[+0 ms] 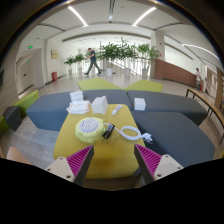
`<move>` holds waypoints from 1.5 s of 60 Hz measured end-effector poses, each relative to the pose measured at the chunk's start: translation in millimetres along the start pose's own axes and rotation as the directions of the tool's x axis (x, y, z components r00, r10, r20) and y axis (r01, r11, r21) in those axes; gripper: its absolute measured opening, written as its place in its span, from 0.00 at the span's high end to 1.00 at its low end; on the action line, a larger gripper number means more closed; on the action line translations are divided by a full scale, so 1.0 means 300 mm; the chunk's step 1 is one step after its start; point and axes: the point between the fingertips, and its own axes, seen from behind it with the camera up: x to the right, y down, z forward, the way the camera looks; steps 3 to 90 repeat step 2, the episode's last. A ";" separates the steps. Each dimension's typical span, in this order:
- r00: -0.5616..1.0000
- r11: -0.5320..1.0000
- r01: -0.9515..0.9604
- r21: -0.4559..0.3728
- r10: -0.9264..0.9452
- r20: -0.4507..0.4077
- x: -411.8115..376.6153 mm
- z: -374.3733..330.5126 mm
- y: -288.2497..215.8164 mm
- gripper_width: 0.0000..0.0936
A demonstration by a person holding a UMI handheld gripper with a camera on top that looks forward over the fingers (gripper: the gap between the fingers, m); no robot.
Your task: Unplug charger
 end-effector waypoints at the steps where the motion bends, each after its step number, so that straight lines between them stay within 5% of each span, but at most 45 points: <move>1: 1.000 1.000 -0.004 -0.004 0.004 0.004 0.000 0.003 0.007 0.10; 90: 1.000 1.000 -0.008 -0.010 0.008 0.010 -0.001 0.007 0.016 0.10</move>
